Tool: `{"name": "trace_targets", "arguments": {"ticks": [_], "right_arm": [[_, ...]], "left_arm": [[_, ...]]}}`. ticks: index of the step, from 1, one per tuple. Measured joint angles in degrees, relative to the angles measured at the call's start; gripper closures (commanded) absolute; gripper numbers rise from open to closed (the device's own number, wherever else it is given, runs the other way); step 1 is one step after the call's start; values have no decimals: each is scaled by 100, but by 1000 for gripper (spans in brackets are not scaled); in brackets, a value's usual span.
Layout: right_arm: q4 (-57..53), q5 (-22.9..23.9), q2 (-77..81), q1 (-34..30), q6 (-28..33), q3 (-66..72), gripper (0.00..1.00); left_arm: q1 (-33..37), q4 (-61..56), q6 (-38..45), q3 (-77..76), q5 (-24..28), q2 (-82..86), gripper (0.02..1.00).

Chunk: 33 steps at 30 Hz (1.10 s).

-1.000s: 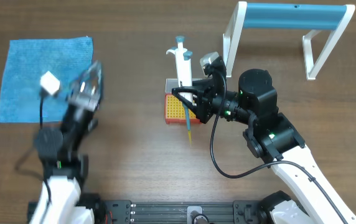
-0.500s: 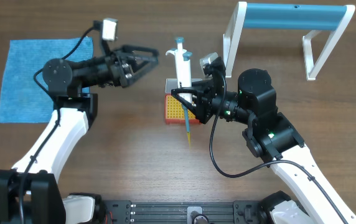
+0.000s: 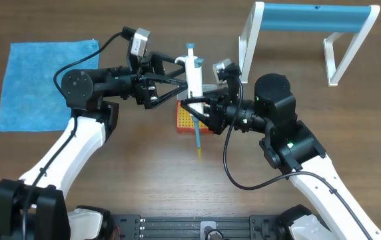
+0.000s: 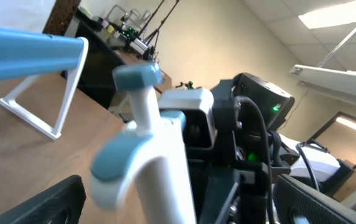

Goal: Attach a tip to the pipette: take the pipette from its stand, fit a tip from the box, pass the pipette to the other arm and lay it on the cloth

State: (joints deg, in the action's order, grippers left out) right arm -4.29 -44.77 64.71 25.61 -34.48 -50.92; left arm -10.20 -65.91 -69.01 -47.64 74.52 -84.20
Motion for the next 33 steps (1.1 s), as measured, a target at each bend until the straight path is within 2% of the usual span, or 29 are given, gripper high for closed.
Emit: {"name": "trace_targets", "arguments": {"ticks": [4,9,20,33], "right_arm": [[0,-273,0,74,-131,0,919],[0,-387,0,243,-192,0,917],[0,-426,0,275,-212,0,921],[0,-433,0,85,-208,0,921]], "left_arm": [[0,0,52,0,-114,0,49],[-173,2,85,0,-247,0,49],[-339,2,90,0,-291,-2,47],[-72,177,90,0,-291,-7,47]]}}
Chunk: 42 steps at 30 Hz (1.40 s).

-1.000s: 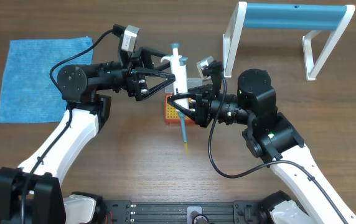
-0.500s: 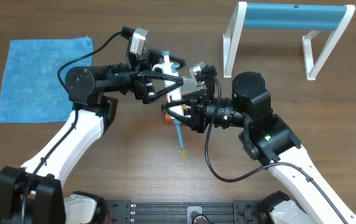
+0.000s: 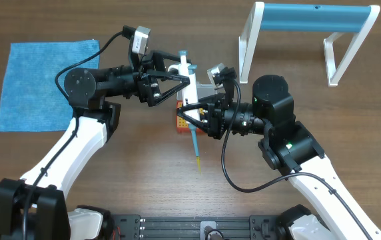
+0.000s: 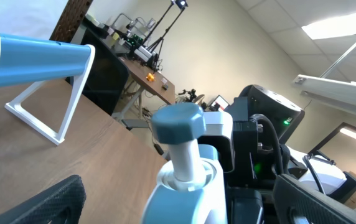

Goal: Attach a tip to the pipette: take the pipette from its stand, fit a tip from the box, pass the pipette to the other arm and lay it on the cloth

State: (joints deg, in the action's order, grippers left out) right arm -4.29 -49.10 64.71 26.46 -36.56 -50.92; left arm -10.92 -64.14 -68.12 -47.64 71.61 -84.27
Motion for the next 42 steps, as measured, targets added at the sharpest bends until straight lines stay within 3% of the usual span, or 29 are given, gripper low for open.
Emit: {"name": "trace_targets", "arguments": {"ticks": [10,12,16,17,18,22,28,29,30,34,40,42], "right_arm": [[0,-63,0,0,-2,0,917],[0,-74,0,0,-2,0,919],[0,-76,0,0,-2,0,921],[0,-76,0,0,-2,0,919],[0,-79,0,0,-2,0,921],[15,-118,33,-74,284,42,921],[-2,-114,33,-81,273,42,917],[-2,-105,33,-81,271,42,601],[-9,-96,35,-81,258,42,220],[2,-66,46,-57,160,39,211],[-444,122,109,-173,125,44,209],[-509,48,101,-326,129,48,209]], "left_arm": [[-125,0,0,0,0,0,47],[-168,0,2,0,0,0,97],[-177,26,15,0,-11,0,599],[-177,39,46,0,-37,-2,928],[-177,63,20,-2,-59,-2,991],[-199,315,-498,-66,-90,22,991],[-199,328,-496,-68,-103,20,991],[-201,361,-479,-70,-109,22,991],[-201,407,-457,-70,-116,22,989],[-227,968,13,-74,-293,-4,991],[-33,3056,1049,-136,-573,13,991],[286,3733,1576,-131,-938,-9,989]]}}
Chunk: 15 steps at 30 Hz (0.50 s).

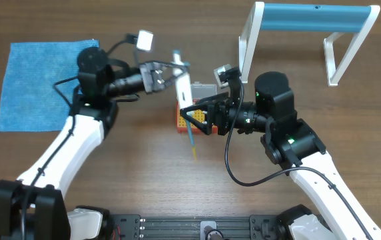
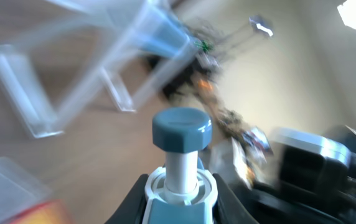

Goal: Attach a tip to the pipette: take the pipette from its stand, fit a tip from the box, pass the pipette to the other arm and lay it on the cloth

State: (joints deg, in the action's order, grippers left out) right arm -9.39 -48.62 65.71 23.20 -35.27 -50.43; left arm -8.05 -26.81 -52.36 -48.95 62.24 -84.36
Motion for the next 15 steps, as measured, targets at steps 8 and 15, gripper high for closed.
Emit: {"name": "trace_targets", "arguments": {"ticks": [8,15], "right_arm": [[24,-238,-37,-114,-11,-11,207],[33,-210,-37,-114,-28,-11,205]], "left_arm": [[1517,2553,1508,-11,-1753,-66,993],[2387,6339,3239,-879,-2444,-103,991]]}}
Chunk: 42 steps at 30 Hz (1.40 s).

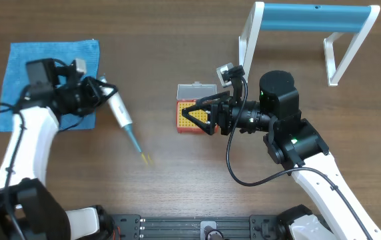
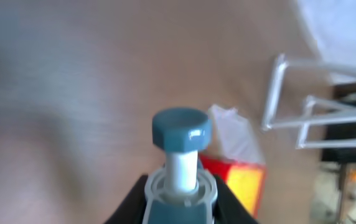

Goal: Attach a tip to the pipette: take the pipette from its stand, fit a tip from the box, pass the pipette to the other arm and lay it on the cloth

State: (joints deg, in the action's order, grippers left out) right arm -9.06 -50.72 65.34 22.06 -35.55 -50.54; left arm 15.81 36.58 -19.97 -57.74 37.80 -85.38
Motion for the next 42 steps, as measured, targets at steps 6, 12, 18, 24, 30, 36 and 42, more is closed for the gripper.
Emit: {"name": "trace_targets", "arguments": {"ticks": [6,12,18,24,30,36,42], "right_arm": [[-7,402,0,0,-4,0,205],[0,566,0,0,-74,0,205],[0,597,2,0,-212,0,205],[7,680,129,76,-505,0,205],[177,828,686,199,-896,0,205],[245,863,935,275,-962,0,200],[452,866,918,247,-807,0,191]], "left_arm": [[573,1956,1554,-2352,-1279,-160,989],[831,2809,2337,-5237,-2107,-1552,991],[826,3075,2791,-7573,-2520,-3845,993],[826,3536,3108,-8236,-2944,-5543,991],[844,3633,3412,-8247,-3274,-5971,991],[866,3589,3705,-8321,-3613,-5971,991],[870,3467,3816,-8332,-3740,-5993,991]]}}
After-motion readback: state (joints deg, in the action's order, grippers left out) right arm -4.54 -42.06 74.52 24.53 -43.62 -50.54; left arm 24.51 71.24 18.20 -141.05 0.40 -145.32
